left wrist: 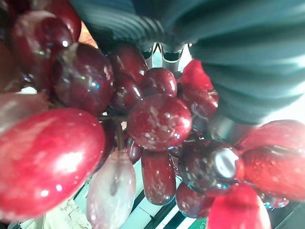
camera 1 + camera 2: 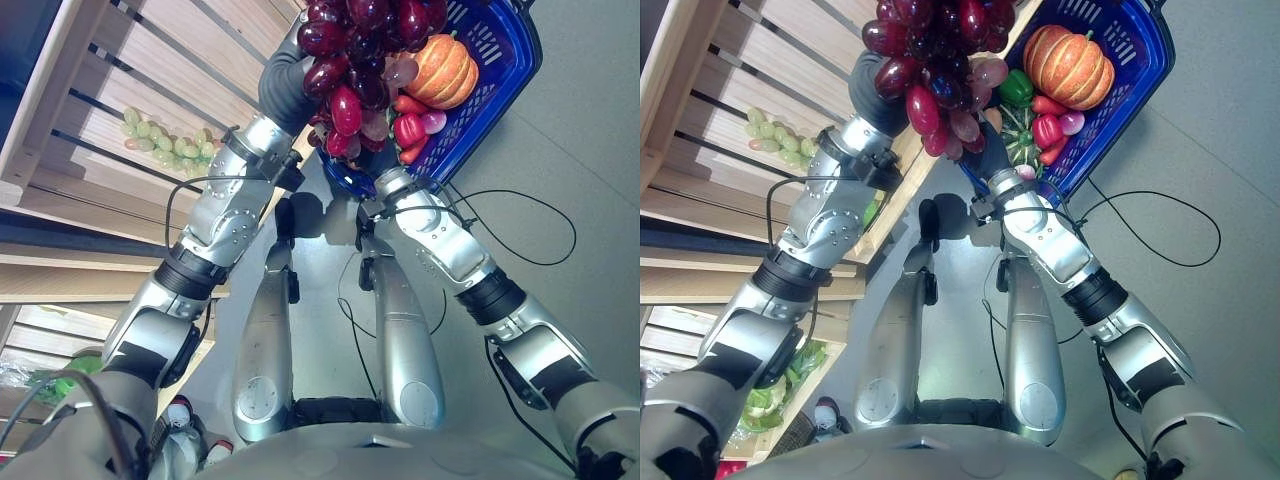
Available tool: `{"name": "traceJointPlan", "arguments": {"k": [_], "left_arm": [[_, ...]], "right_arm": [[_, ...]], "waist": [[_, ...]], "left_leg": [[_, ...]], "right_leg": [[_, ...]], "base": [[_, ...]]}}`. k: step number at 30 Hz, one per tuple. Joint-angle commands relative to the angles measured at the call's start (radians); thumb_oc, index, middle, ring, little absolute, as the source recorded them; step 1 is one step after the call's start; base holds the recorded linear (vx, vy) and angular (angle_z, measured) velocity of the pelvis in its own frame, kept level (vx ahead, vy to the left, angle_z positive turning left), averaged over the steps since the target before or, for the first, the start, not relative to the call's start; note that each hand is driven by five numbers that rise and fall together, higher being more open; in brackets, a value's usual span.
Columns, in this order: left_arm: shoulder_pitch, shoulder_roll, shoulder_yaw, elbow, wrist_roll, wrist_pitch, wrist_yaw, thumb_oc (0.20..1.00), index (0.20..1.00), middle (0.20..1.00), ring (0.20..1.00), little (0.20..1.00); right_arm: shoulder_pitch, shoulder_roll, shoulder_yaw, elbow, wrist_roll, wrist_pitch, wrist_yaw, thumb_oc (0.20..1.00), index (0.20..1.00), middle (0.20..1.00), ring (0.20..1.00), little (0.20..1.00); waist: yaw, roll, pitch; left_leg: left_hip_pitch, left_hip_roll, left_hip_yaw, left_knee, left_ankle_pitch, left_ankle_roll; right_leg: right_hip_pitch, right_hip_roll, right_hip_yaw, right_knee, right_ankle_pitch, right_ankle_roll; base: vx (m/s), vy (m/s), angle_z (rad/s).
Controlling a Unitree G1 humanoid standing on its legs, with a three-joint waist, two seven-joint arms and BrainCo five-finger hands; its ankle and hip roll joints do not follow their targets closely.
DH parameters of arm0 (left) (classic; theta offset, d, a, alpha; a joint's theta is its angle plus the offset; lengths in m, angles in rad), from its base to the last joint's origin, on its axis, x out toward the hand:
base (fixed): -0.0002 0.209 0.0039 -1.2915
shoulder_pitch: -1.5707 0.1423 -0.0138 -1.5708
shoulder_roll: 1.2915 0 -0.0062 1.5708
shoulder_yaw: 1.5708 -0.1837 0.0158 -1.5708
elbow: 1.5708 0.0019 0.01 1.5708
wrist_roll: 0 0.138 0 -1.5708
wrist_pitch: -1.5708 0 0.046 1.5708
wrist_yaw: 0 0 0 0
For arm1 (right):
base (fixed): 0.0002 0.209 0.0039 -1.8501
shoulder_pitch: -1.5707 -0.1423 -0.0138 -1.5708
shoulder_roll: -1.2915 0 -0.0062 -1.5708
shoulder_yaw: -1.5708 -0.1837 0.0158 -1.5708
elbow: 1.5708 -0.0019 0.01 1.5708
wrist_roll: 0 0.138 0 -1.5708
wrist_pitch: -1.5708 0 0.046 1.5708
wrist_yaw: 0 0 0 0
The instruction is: Pick up fruits and vegetables into the basket
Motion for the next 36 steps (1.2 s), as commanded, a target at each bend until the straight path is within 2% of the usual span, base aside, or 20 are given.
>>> {"name": "traceJointPlan", "arguments": {"k": [1,2,3,4,8,9,10,12,15,19,24,25,31,36], "left_arm": [[-0.013,-0.051,-0.026,-0.133,0.006,-0.052,0.005,0.2,0.2,0.2,0.2,0.2],[-0.012,-0.051,-0.023,-0.135,0.012,-0.058,0.036,0.266,0.266,0.266,0.266,0.266],[-0.01,-0.051,-0.021,-0.134,0.017,-0.062,0.049,0.438,0.438,0.438,0.438,0.438],[-0.002,-0.048,-0.01,-0.126,0.025,-0.084,0.089,1.0,1.0,1.0,1.0,1.0],[0.008,-0.044,0.013,-0.115,0.104,-0.128,0.218,1.0,1.0,1.0,1.0,1.0],[0.014,-0.04,0.025,-0.101,0.187,-0.146,0.307,1.0,1.0,1.0,1.0,1.0],[0.015,-0.039,0.026,-0.1,0.197,-0.148,0.321,1.0,1.0,1.0,1.0,1.0],[0.018,-0.028,0.039,-0.085,0.275,-0.161,0.421,1.0,1.0,1.0,1.0,1.0],[0.027,-0.027,0.055,-0.08,0.368,-0.167,0.49,1.0,1.0,1.0,1.0,1.0],[0.027,-0.014,0.075,-0.082,0.468,-0.185,0.566,1.0,1.0,1.0,1.0,1.0],[0.024,-0.017,0.091,-0.079,0.524,-0.187,0.625,1.0,1.0,1.0,1.0,1.0],[0.022,-0.018,0.101,-0.069,0.552,-0.191,0.664,1.0,1.0,1.0,1.0,1.0],[0.03,-0.025,0.131,-0.039,0.596,-0.17,0.72,1.0,1.0,1.0,1.0,1.0],[0.048,-0.004,0.162,0.01,0.641,-0.183,0.811,1.0,1.0,1.0,1.0,1.0]], "right_arm": [[-0.054,0.056,-0.036,-0.087,0.002,-0.086,-0.005,0.2,0.2,0.2,0.2,0.2],[-0.053,0.054,-0.037,-0.089,0.004,-0.083,-0.006,0.2,0.2,0.2,0.2,0.2],[-0.052,0.054,-0.036,-0.089,0.004,-0.085,-0.008,0.2,0.2,0.2,0.2,0.2],[-0.048,0.053,-0.039,-0.088,0.0,-0.088,-0.011,0.2,0.2,0.2,0.2,0.2],[-0.043,0.052,-0.046,-0.088,-0.003,-0.092,-0.016,0.2,0.2,0.2,0.2,0.2],[-0.04,0.053,-0.051,-0.085,-0.007,-0.098,-0.017,0.2,0.2,0.2,0.2,0.2],[-0.04,0.053,-0.052,-0.084,-0.007,-0.098,-0.017,0.2,0.2,0.2,0.2,0.2],[-0.037,0.049,-0.06,-0.089,-0.005,-0.098,-0.02,0.2,0.2,0.2,0.2,0.2],[-0.031,0.05,-0.069,-0.085,-0.006,-0.105,-0.019,0.2,0.2,0.2,0.2,0.2],[-0.023,0.047,-0.083,-0.083,-0.001,-0.118,-0.026,0.2,0.2,0.2,0.2,0.2],[-0.019,0.054,-0.091,-0.08,-0.008,-0.126,-0.034,0.2,0.2,0.2,0.2,0.2],[-0.015,0.058,-0.094,-0.077,-0.011,-0.136,-0.039,0.2,0.2,0.2,0.2,0.2],[-0.002,0.069,-0.112,-0.074,-0.025,-0.142,-0.055,0.2,0.2,0.2,0.2,0.2],[0.018,0.058,-0.135,-0.072,-0.027,-0.158,-0.065,0.2,0.2,0.2,0.2,0.2]], "waist": [[-0.016,0.026,-0.03],[-0.015,0.026,-0.03],[-0.015,0.026,-0.03],[-0.013,0.027,-0.03],[-0.009,0.028,-0.03],[-0.006,0.029,-0.03],[-0.006,0.029,-0.03],[-0.004,0.029,-0.03],[0.0,0.029,-0.03],[0.004,0.029,-0.03],[0.006,0.029,-0.03],[0.006,0.028,-0.03],[0.006,0.029,-0.03],[0.004,0.03,-0.03]], "left_leg": [[-0.007,-0.055,0.021,0.067,-0.098,0.034],[-0.007,-0.055,0.021,0.068,-0.098,0.034],[-0.007,-0.055,0.021,0.069,-0.098,0.033],[-0.007,-0.055,0.02,0.068,-0.099,0.034],[-0.011,-0.058,0.016,0.07,-0.099,0.034],[-0.013,-0.059,0.013,0.07,-0.098,0.034],[-0.014,-0.059,0.012,0.07,-0.098,0.034],[-0.015,-0.06,0.009,0.071,-0.098,0.035],[-0.016,-0.061,0.007,0.073,-0.099,0.033],[-0.014,-0.064,0.001,0.071,-0.098,0.033],[-0.014,-0.062,0.003,0.069,-0.096,0.03],[-0.017,-0.061,0.003,0.071,-0.098,0.029],[-0.016,-0.061,0.005,0.073,-0.1,0.025],[-0.023,-0.059,0.007,0.077,-0.095,0.024]], "right_leg": [[0.117,-0.018,-0.066,-0.132,0.019,0.072],[0.116,-0.018,-0.066,-0.13,0.018,0.073],[0.115,-0.018,-0.066,-0.13,0.018,0.073],[0.115,-0.019,-0.067,-0.128,0.017,0.074],[0.111,-0.019,-0.07,-0.124,0.014,0.074],[0.11,-0.019,-0.072,-0.123,0.012,0.074],[0.11,-0.019,-0.072,-0.123,0.012,0.074],[0.109,-0.02,-0.074,-0.121,0.01,0.075],[0.112,-0.022,-0.079,-0.121,0.007,0.075],[0.114,-0.023,-0.084,-0.12,0.006,0.076],[0.113,-0.024,-0.085,-0.118,0.004,0.077],[0.108,-0.024,-0.086,-0.113,0.002,0.078],[0.107,-0.024,-0.088,-0.105,-0.004,0.079],[0.1,-0.023,-0.087,-0.102,-0.001,0.077]], "base": [[0.0,0.0,0.0],[0.0,0.0,0.0],[0.0,0.0,0.0],[0.0,0.0,0.0],[0.0,0.0,0.0],[0.0,0.0,0.0],[0.0,0.0,0.0],[0.0,0.0,0.0],[0.0,0.0,0.0],[0.0,0.0,0.0],[0.0,0.0,0.0],[0.0,0.0,0.0],[0.0,0.0,0.0],[0.0,0.0,0.0]]}}
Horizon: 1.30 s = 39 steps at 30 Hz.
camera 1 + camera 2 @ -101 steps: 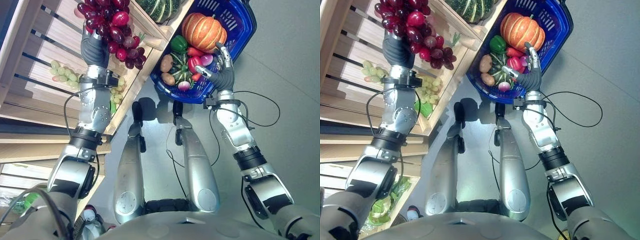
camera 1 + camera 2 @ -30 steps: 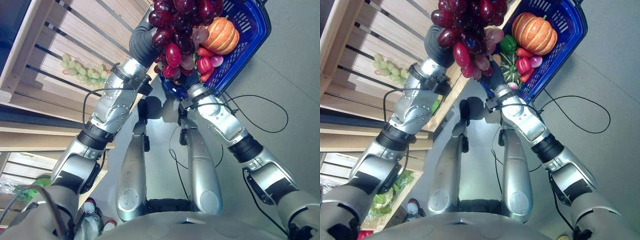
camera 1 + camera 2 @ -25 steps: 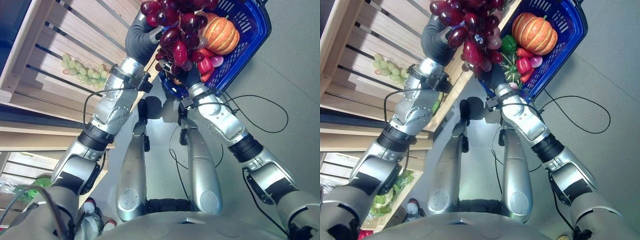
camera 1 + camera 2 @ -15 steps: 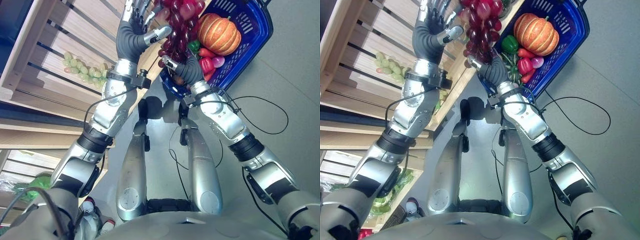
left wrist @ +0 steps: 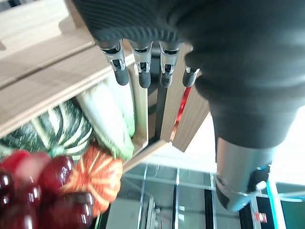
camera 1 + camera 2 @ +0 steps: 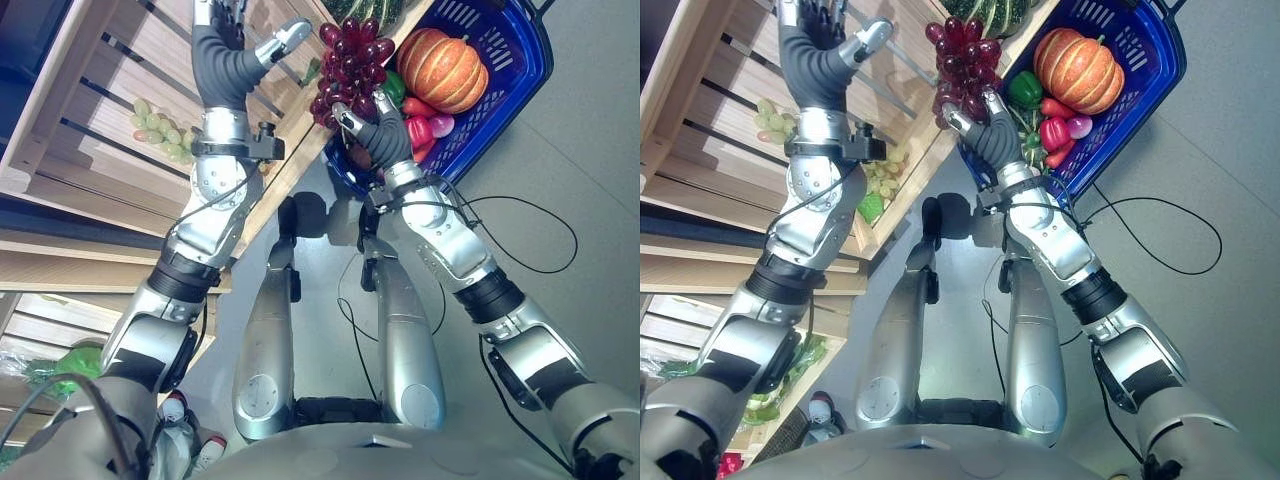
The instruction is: Pick up fruits and vegetables into the basket
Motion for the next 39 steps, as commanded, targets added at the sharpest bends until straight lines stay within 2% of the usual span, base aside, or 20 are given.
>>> {"name": "traceJointPlan", "arguments": {"k": [1,8,13,15,19,20,23,25,28,29,31,33,35,39], "left_arm": [[0.017,-0.01,0.068,0.012,0.076,-0.072,0.079,1.0,1.0,1.0,1.0,1.0],[0.061,0.012,0.102,0.138,0.165,-0.086,0.2,1.0,1.0,1.0,1.0,1.0],[0.075,0.067,0.109,0.31,0.279,-0.058,0.295,1.0,1.0,1.0,1.0,1.0],[0.071,0.087,0.104,0.364,0.292,-0.052,0.297,1.0,1.0,1.0,1.0,1.0],[0.057,0.115,0.085,0.43,0.331,-0.024,0.309,1.0,1.0,1.0,1.0,1.0],[0.044,0.145,0.053,0.502,0.371,0.005,0.318,1.0,1.0,1.0,1.0,1.0],[0.031,0.168,0.021,0.555,0.408,0.038,0.319,1.0,1.0,1.0,1.0,1.0],[0.0,0.195,-0.024,0.618,0.443,0.081,0.301,1.0,1.0,1.0,1.0,1.0],[-0.035,0.209,-0.066,0.678,0.485,0.105,0.279,1.0,1.0,1.0,1.0,1.0],[-0.066,0.215,-0.098,0.721,0.522,0.13,0.26,1.0,1.0,1.0,1.0,1.0],[-0.073,0.217,-0.105,0.729,0.523,0.135,0.256,1.0,1.0,1.0,1.0,1.0],[-0.138,0.228,-0.166,0.814,0.568,0.17,0.207,1.0,1.0,1.0,1.0,1.0],[-0.17,0.237,-0.201,0.85,0.584,0.187,0.173,1.0,1.0,1.0,1.0,1.0],[-0.207,0.247,-0.254,0.903,0.657,0.211,0.125,1.0,1.0,1.0,1.0,1.0]], "right_arm": [[0.013,0.026,-0.05,-0.093,-0.026,-0.117,-0.017,0.2,0.2,0.2,0.2,0.2],[0.062,0.01,-0.09,-0.068,-0.035,-0.174,-0.058,0.2,0.2,0.2,0.2,0.2],[0.109,-0.023,-0.135,-0.009,-0.02,-0.216,-0.096,0.2,0.2,0.2,0.2,0.2],[0.113,-0.04,-0.142,0.022,-0.014,-0.214,-0.104,0.2,0.2,0.2,0.2,0.2],[0.105,-0.061,-0.145,0.078,-0.013,-0.189,-0.107,0.2,0.2,0.2,0.2,0.2],[0.085,-0.094,-0.133,0.158,-0.013,-0.155,-0.109,0.2,0.2,0.2,0.2,0.2],[0.053,-0.126,-0.116,0.236,-0.012,-0.104,-0.109,0.2,0.2,0.2,0.2,0.2],[-0.018,-0.168,-0.079,0.362,0.008,-0.07,-0.098,0.2,0.2,0.2,0.2,0.2],[-0.082,-0.184,-0.048,0.469,0.016,-0.055,-0.089,0.2,0.2,0.2,0.2,0.2],[-0.141,-0.194,-0.025,0.548,0.026,-0.029,-0.077,0.2,0.2,0.2,0.2,0.2],[-0.154,-0.196,-0.019,0.564,0.03,-0.023,-0.073,0.2,0.2,0.2,0.2,0.2],[-0.267,-0.199,0.012,0.721,0.023,0.008,-0.04,0.2,0.2,0.2,0.2,0.2],[-0.316,-0.198,0.027,0.786,0.002,0.034,-0.019,0.2,0.2,0.2,0.2,0.2],[-0.379,-0.194,0.055,0.863,-0.032,0.072,0.004,0.2,0.2,0.2,0.2,0.2]], "waist": [[-0.023,0.03,-0.03],[-0.031,0.031,-0.03],[-0.045,0.033,-0.03],[-0.049,0.034,-0.03],[-0.051,0.037,-0.03],[-0.051,0.043,-0.03],[-0.048,0.051,-0.03],[-0.039,0.061,-0.03],[-0.032,0.068,-0.03],[-0.026,0.076,-0.03],[-0.024,0.078,-0.03],[-0.015,0.094,-0.03],[-0.013,0.103,-0.03],[-0.01,0.117,-0.03]], "left_leg": [[-0.013,-0.057,0.023,0.081,-0.107,0.023],[-0.011,-0.053,0.027,0.086,-0.11,0.019],[-0.011,-0.046,0.038,0.097,-0.115,0.014],[-0.013,-0.044,0.041,0.101,-0.116,0.012],[-0.014,-0.042,0.044,0.104,-0.117,0.009],[-0.012,-0.041,0.045,0.103,-0.116,0.006],[-0.009,-0.041,0.047,0.101,-0.115,0.003],[-0.012,-0.041,0.048,0.103,-0.111,0.0],[-0.017,-0.042,0.047,0.107,-0.109,-0.002],[-0.02,-0.043,0.046,0.109,-0.107,-0.003],[-0.021,-0.043,0.047,0.109,-0.107,-0.004],[-0.026,-0.044,0.049,0.109,-0.102,-0.005],[-0.029,-0.046,0.051,0.111,-0.099,-0.005],[-0.035,-0.048,0.056,0.114,-0.097,-0.004]], "right_leg": [[0.103,-0.019,-0.073,-0.099,-0.007,0.08],[0.098,-0.018,-0.066,-0.086,-0.015,0.08],[0.091,-0.016,-0.058,-0.071,-0.022,0.082],[0.086,-0.017,-0.056,-0.066,-0.023,0.082],[0.082,-0.018,-0.053,-0.063,-0.025,0.082],[0.081,-0.019,-0.052,-0.061,-0.026,0.082],[0.08,-0.021,-0.053,-0.062,-0.025,0.082],[0.075,-0.025,-0.058,-0.059,-0.025,0.081],[0.072,-0.027,-0.062,-0.056,-0.024,0.08],[0.067,-0.029,-0.065,-0.052,-0.025,0.079],[0.066,-0.029,-0.067,-0.052,-0.025,0.079],[0.058,-0.032,-0.07,-0.048,-0.027,0.078],[0.052,-0.034,-0.071,-0.044,-0.026,0.078],[0.042,-0.036,-0.07,-0.04,-0.026,0.076]], "base": [[0.0,0.0,0.0],[0.01,0.023,0.0],[0.01,0.048,-0.03],[0.01,0.046,-0.03],[0.0,0.038,-0.04],[0.01,0.041,-0.07],[0.0,0.044,-0.08],[0.0,0.0,0.0],[0.0,0.0,0.0],[0.0,0.0,0.0],[0.0,0.0,0.0],[-0.02,0.034,0.03],[-0.01,0.037,0.05],[0.0,0.029,0.02]]}}
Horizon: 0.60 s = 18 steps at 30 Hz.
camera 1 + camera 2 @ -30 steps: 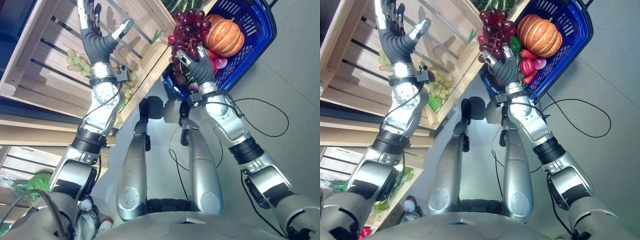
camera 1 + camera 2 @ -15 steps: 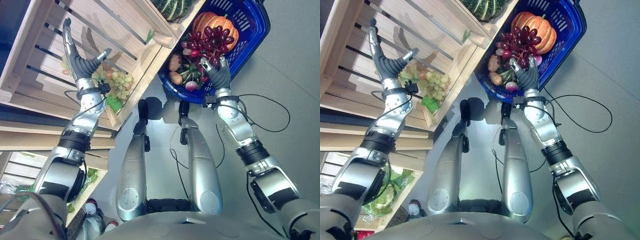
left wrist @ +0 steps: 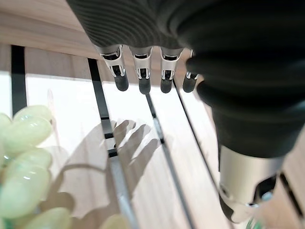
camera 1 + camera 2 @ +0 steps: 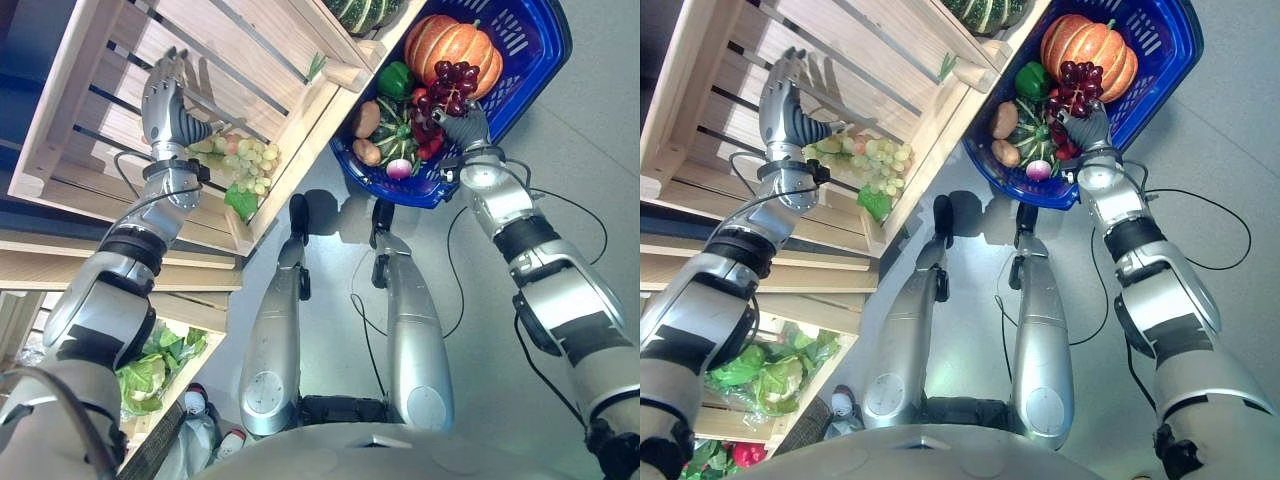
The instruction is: Pick up fruits and vegetables into the basket
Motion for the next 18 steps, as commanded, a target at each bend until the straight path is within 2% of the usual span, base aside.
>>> {"name": "traceJointPlan", "arguments": {"k": [1,7,8,9,10,11,14,18], "left_arm": [[-0.026,0.007,-0.003,0.045,0.089,0.014,-0.03,1.0,1.0,1.0,1.0,1.0],[-0.073,0.016,-0.101,0.108,0.17,0.022,-0.157,1.0,1.0,1.0,1.0,1.0],[-0.082,0.02,-0.131,0.118,0.159,0.02,-0.183,1.0,1.0,1.0,1.0,1.0],[-0.084,0.019,-0.137,0.122,0.158,0.02,-0.188,1.0,1.0,1.0,1.0,1.0],[-0.089,0.019,-0.153,0.128,0.161,0.02,-0.204,1.0,1.0,1.0,1.0,1.0],[-0.095,0.019,-0.169,0.133,0.147,0.023,-0.235,1.0,1.0,1.0,1.0,1.0],[-0.114,0.017,-0.214,0.151,0.155,0.023,-0.312,1.0,1.0,1.0,1.0,1.0],[-0.127,0.006,-0.243,0.175,0.166,0.029,-0.363,1.0,1.0,1.0,1.0,1.0]], "right_arm": [[-0.043,-0.036,0.027,0.017,-0.035,-0.01,0.016,0.2,0.2,0.2,0.2,0.2],[-0.105,-0.031,0.067,0.075,-0.111,0.057,0.039,0.2,0.2,0.2,0.2,0.2],[-0.119,-0.033,0.078,0.087,-0.132,0.076,0.05,0.385,0.385,0.385,0.385,0.385],[-0.123,-0.033,0.083,0.09,-0.139,0.084,0.054,0.464,0.464,0.464,0.464,0.464],[-0.13,-0.034,0.092,0.099,-0.146,0.095,0.056,0.834,0.834,0.834,0.834,0.834],[-0.136,-0.031,0.099,0.11,-0.158,0.11,0.057,1.0,1.0,1.0,1.0,1.0],[-0.156,-0.025,0.113,0.14,-0.187,0.139,0.061,1.0,1.0,1.0,1.0,1.0],[-0.175,-0.016,0.121,0.17,-0.202,0.169,0.063,1.0,1.0,1.0,1.0,1.0]], "waist": [[-0.013,0.052,-0.045],[-0.018,0.068,-0.045],[-0.021,0.07,-0.045],[-0.021,0.071,-0.045],[-0.022,0.074,-0.045],[-0.024,0.076,-0.045],[-0.026,0.082,-0.045],[-0.029,0.085,-0.045]], "left_leg": [[-0.044,-0.046,0.029,0.128,-0.108,-0.003],[-0.051,-0.048,0.038,0.13,-0.105,-0.002],[-0.053,-0.048,0.041,0.133,-0.104,-0.003],[-0.053,-0.048,0.041,0.133,-0.104,-0.003],[-0.054,-0.048,0.042,0.132,-0.103,-0.002],[-0.054,-0.049,0.043,0.134,-0.103,-0.002],[-0.059,-0.049,0.046,0.137,-0.103,-0.001],[-0.065,-0.048,0.048,0.139,-0.102,0.001]], "right_leg": [[0.059,-0.014,-0.049,-0.059,-0.02,0.08],[0.046,-0.015,-0.043,-0.059,-0.015,0.079],[0.044,-0.015,-0.042,-0.059,-0.012,0.079],[0.043,-0.015,-0.041,-0.059,-0.012,0.079],[0.041,-0.014,-0.039,-0.059,-0.011,0.079],[0.04,-0.014,-0.037,-0.059,-0.01,0.079],[0.033,-0.014,-0.034,-0.059,-0.007,0.079],[0.027,-0.011,-0.029,-0.059,-0.004,0.079]], "base": [[0.0,0.0,0.0],[0.0,0.045,0.04],[0.01,0.051,0.0],[0.02,0.04,0.0],[0.02,0.034,-0.01],[0.02,0.042,-0.01],[0.01,0.022,0.0],[0.0,0.0,0.0]]}}
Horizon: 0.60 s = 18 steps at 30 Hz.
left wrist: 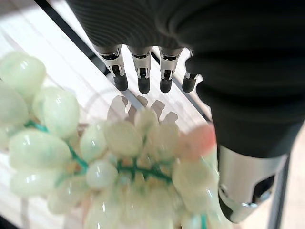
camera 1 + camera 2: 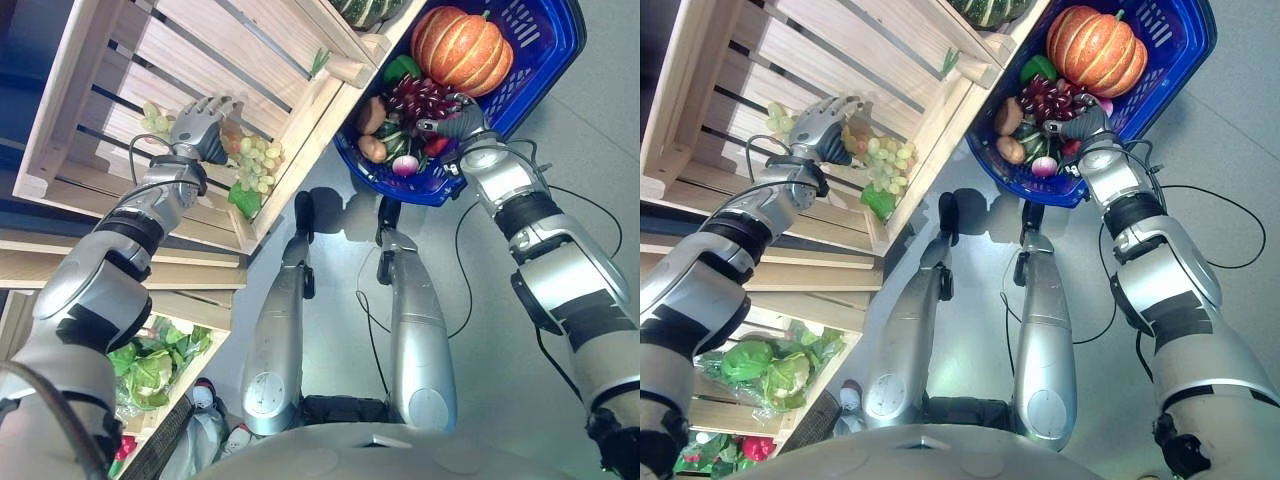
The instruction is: Pick up fruits and vegetables into the basket
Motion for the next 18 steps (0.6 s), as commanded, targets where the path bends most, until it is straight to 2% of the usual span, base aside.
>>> {"name": "traceJointPlan", "arguments": {"k": [1,8,15,18], "left_arm": [[-0.012,-0.024,0.028,0.061,0.027,0.01,-0.038,1.0,1.0,1.0,1.0,1.0],[-0.029,-0.026,-0.01,0.087,0.075,0.004,-0.095,1.0,1.0,1.0,1.0,1.0],[-0.022,-0.031,-0.036,0.087,0.165,0.022,-0.131,1.0,1.0,1.0,1.0,1.0],[-0.006,-0.025,-0.043,0.082,0.198,0.048,-0.09,1.0,1.0,1.0,1.0,1.0]], "right_arm": [[-0.058,-0.017,0.04,0.055,-0.052,0.013,-0.003,1.0,1.0,1.0,1.0,1.0],[-0.061,-0.014,0.045,0.09,-0.04,0.019,-0.045,1.0,1.0,1.0,1.0,1.0],[-0.032,-0.018,0.009,0.051,-0.022,-0.06,-0.148,1.0,1.0,1.0,1.0,1.0],[-0.017,-0.024,0.001,0.0,-0.008,-0.102,-0.218,1.0,1.0,1.0,1.0,1.0]], "waist": [[-0.023,0.076,-0.044],[-0.026,0.066,-0.044],[-0.034,0.051,-0.044],[-0.038,0.044,-0.044]], "left_leg": [[-0.049,-0.031,0.044,0.138,-0.106,0.001],[-0.062,-0.027,0.043,0.141,-0.106,0.005],[-0.074,-0.023,0.04,0.143,-0.109,0.007],[-0.077,-0.022,0.037,0.138,-0.109,0.006]], "right_leg": [[0.067,0.009,-0.036,-0.109,0.013,0.084],[0.057,0.019,-0.031,-0.109,0.019,0.084],[0.049,0.028,-0.024,-0.115,0.028,0.09],[0.049,0.032,-0.02,-0.123,0.032,0.092]], "base": [[0.0,0.0,0.0],[0.0,0.0,0.0],[0.0,0.0,0.0],[0.0,0.0,0.0]]}}
